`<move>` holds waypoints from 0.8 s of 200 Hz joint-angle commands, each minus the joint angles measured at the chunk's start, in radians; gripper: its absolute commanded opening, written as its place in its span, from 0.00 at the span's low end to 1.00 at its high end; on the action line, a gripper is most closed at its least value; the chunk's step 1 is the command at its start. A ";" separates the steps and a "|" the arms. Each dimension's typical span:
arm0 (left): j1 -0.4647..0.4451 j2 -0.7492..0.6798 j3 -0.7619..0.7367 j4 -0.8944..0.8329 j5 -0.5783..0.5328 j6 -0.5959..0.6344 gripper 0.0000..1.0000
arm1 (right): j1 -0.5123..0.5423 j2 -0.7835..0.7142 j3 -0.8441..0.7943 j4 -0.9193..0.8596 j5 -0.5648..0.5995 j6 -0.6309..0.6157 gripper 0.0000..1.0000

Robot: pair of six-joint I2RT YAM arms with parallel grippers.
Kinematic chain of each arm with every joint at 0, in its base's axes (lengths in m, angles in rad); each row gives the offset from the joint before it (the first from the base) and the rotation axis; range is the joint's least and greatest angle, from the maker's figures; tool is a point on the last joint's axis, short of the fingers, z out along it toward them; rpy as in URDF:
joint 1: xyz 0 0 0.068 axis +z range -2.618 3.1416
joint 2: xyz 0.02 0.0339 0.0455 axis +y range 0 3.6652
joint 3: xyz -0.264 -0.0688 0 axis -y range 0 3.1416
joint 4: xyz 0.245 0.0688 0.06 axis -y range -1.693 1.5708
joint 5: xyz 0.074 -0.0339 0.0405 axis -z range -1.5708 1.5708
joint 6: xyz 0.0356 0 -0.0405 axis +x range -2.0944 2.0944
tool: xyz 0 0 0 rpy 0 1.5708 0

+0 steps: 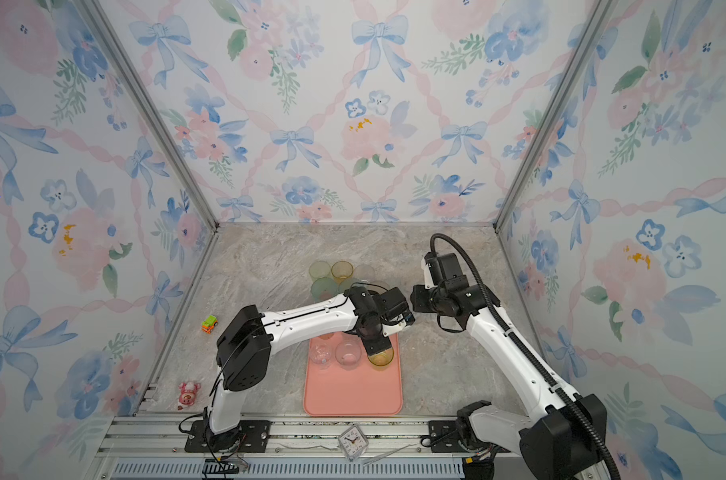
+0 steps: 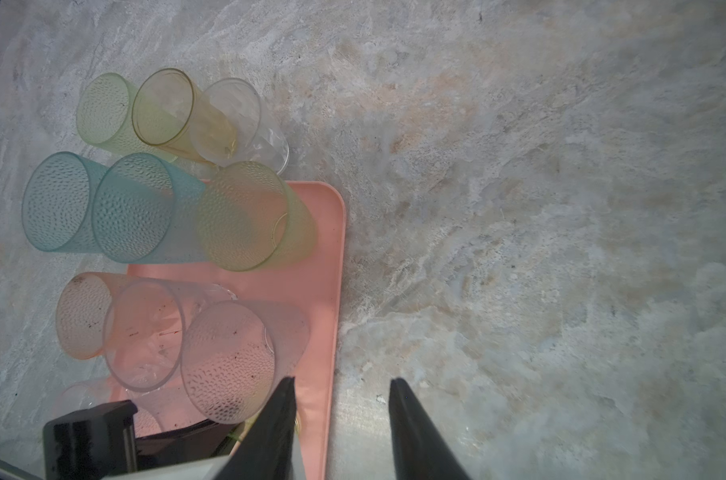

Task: Place the glasses into the tray
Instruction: 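Lower the green cup onto the tray's near corner and open the left gripper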

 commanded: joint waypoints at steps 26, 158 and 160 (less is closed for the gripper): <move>0.007 0.019 0.024 -0.024 0.002 0.016 0.00 | -0.014 0.006 -0.018 0.008 -0.010 -0.017 0.41; 0.006 0.008 0.024 -0.026 -0.021 0.011 0.09 | -0.017 -0.006 -0.011 -0.005 -0.012 -0.018 0.41; 0.005 0.009 0.024 -0.027 -0.021 0.010 0.11 | -0.018 -0.006 -0.010 -0.005 -0.012 -0.018 0.41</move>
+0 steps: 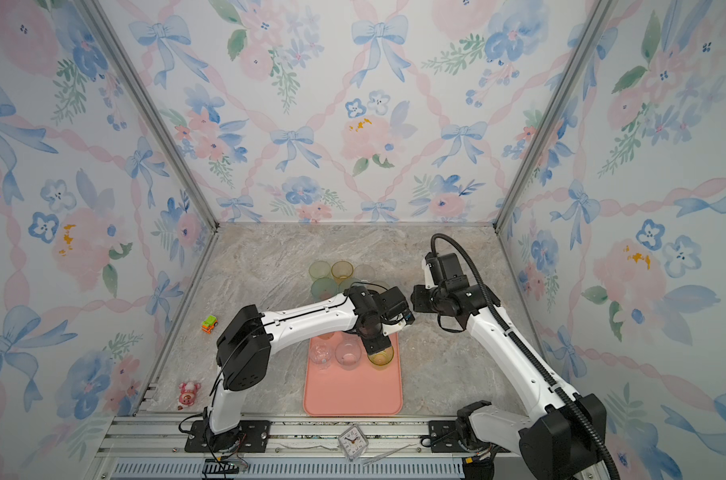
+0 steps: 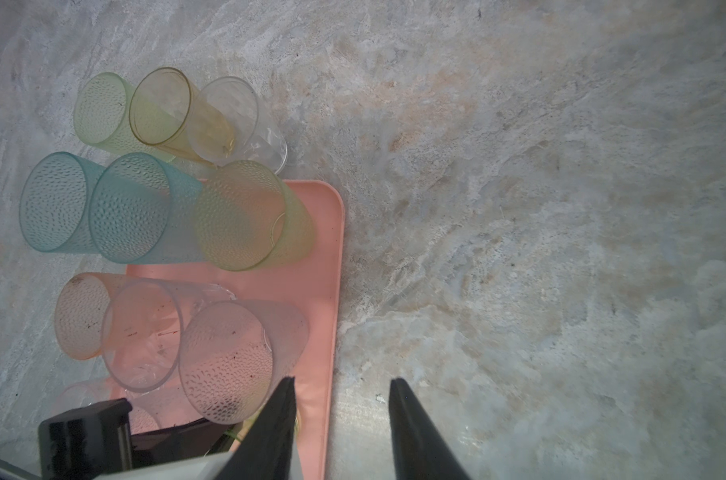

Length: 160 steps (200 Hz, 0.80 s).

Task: Place the glasses into the tray
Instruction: 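Lower the green cup onto the tray's near corner and open the left gripper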

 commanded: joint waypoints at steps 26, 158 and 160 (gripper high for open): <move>0.004 0.004 0.022 -0.026 -0.018 0.008 0.15 | -0.012 -0.011 -0.007 -0.008 -0.007 -0.018 0.41; -0.009 -0.085 0.007 -0.049 -0.009 0.014 0.15 | -0.010 -0.018 0.000 -0.017 -0.007 -0.015 0.41; -0.009 -0.089 0.006 -0.051 -0.008 0.014 0.15 | -0.010 -0.017 0.000 -0.017 -0.007 -0.016 0.41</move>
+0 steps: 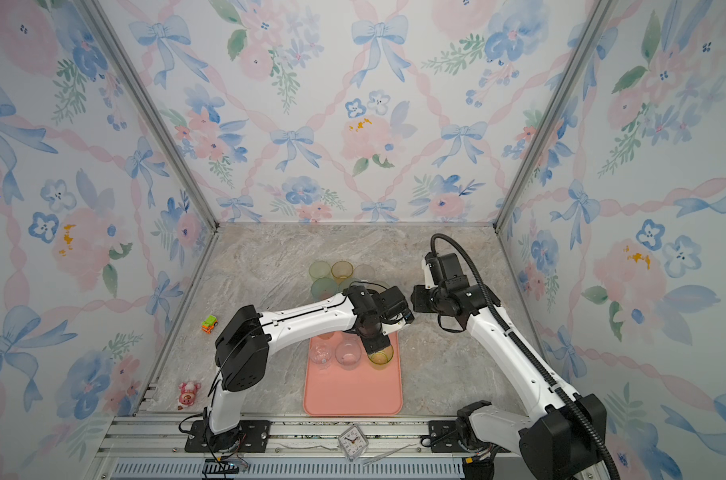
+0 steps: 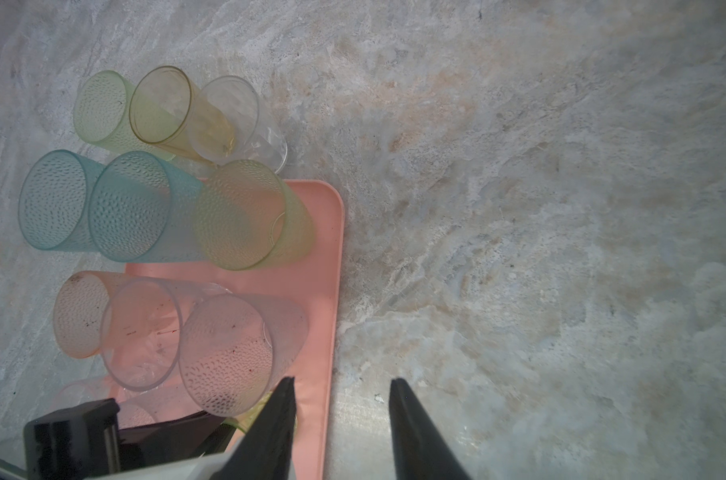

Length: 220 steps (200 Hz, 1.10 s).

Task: Place the glasses into the tray
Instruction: 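Lower the green cup onto the tray's near corner and open the left gripper, then raise the left gripper away while the right gripper reaches the clear cup beyond the tray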

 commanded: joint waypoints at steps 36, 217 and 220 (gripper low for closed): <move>-0.006 -0.128 -0.015 -0.054 0.032 0.022 0.15 | -0.010 -0.012 0.008 -0.020 -0.010 -0.011 0.41; 0.550 -0.487 -0.219 0.347 0.004 -0.257 0.19 | -0.020 0.537 0.546 -0.079 -0.122 -0.161 0.37; 0.560 -0.497 -0.235 0.365 0.012 -0.262 0.19 | -0.019 0.554 0.561 -0.084 -0.126 -0.164 0.37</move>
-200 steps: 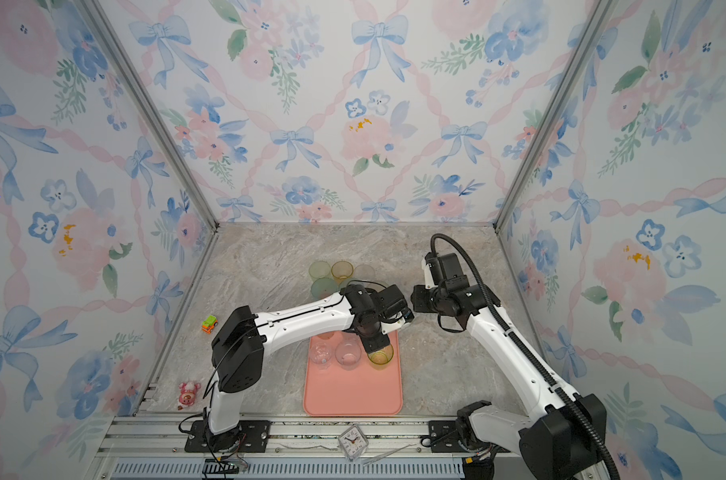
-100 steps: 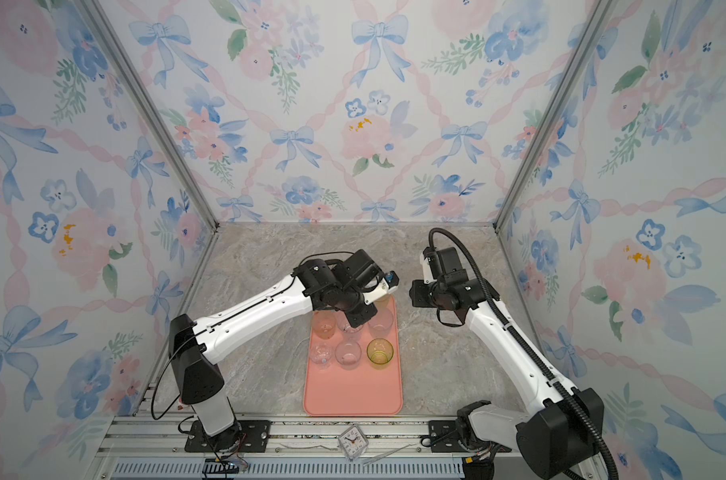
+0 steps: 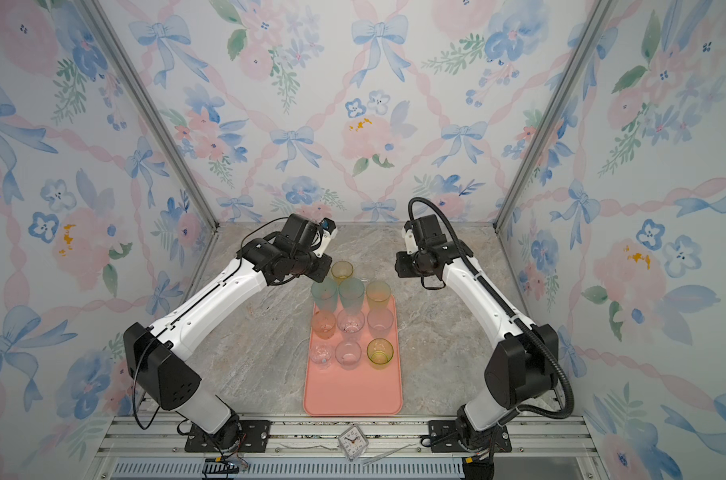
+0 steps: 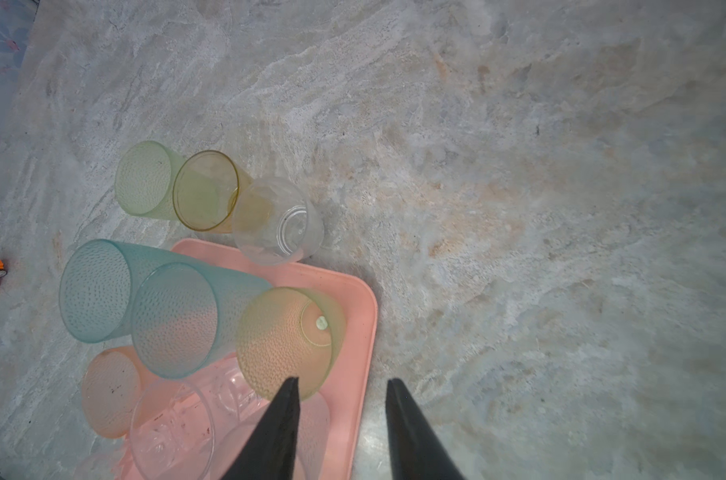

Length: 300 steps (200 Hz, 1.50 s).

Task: Place the glasses into the tray
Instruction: 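Raise the left gripper away while the right gripper reaches the clear cup beyond the tray, then lower the right gripper onto the clear cup rim and close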

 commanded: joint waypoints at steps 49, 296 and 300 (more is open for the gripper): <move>0.190 -0.176 -0.280 0.303 0.123 -0.161 0.20 | -0.008 0.303 0.281 -0.098 -0.091 -0.083 0.35; 0.291 -0.224 -0.458 0.426 0.203 -0.202 0.21 | 0.082 0.650 0.615 -0.228 -0.071 -0.130 0.34; 0.292 -0.227 -0.459 0.426 0.203 -0.202 0.21 | 0.083 0.652 0.617 -0.230 -0.071 -0.130 0.34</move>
